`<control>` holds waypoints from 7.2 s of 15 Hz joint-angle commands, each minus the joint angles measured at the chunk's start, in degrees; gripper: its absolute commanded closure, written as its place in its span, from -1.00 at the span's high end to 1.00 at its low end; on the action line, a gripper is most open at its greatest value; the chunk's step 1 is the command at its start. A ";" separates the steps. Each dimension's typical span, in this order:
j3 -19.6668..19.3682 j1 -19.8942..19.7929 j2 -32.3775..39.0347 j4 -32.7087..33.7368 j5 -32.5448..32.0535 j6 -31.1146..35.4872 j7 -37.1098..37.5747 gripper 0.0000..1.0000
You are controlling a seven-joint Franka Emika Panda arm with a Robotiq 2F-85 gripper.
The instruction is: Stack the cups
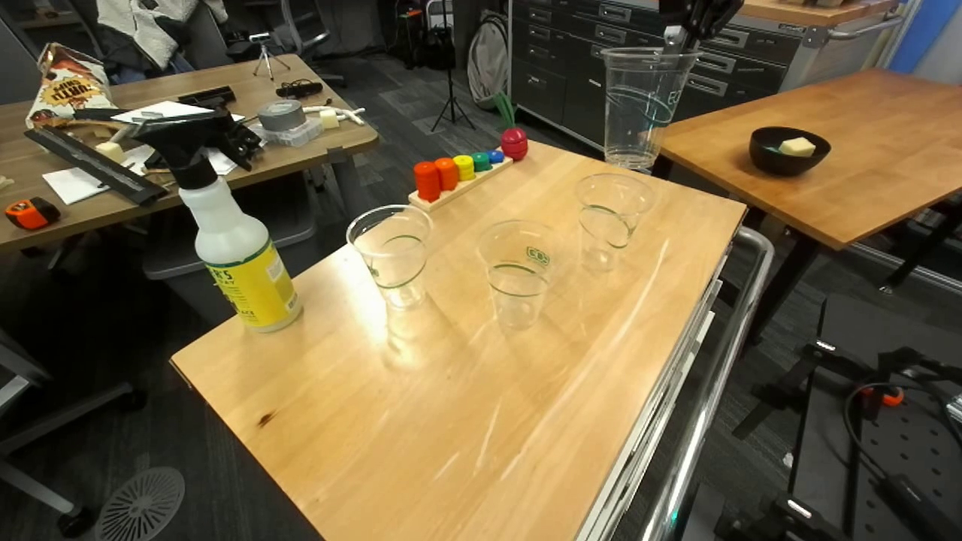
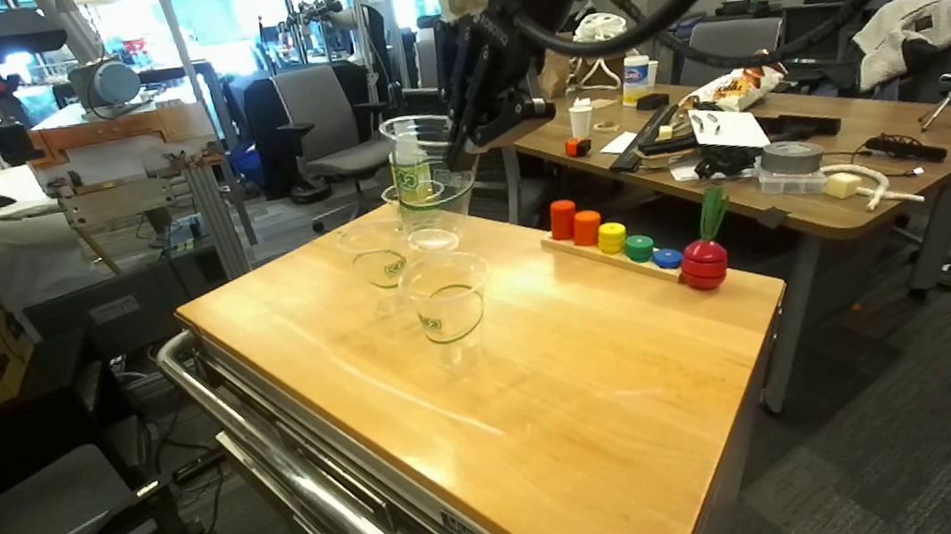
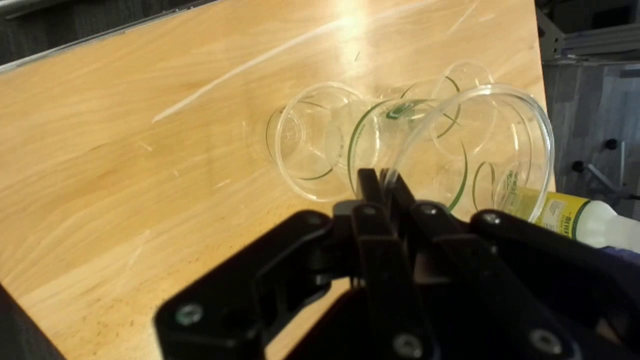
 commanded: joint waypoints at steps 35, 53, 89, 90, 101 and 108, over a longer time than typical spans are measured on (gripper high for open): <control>3.10 3.37 0.33 -9.24 -15.51 19.73 2.14 1.00; 4.60 5.40 8.29 -7.50 -25.16 21.45 11.77 0.96; 4.81 7.60 -5.09 8.02 -11.59 -3.84 0.94 -0.89; 5.35 8.22 -5.03 7.50 -11.68 -3.93 0.40 -0.89; 9.61 12.12 -1.17 6.25 -11.20 -1.32 -1.58 -0.88; 11.29 12.86 3.32 7.57 -12.02 3.89 -1.31 -0.90</control>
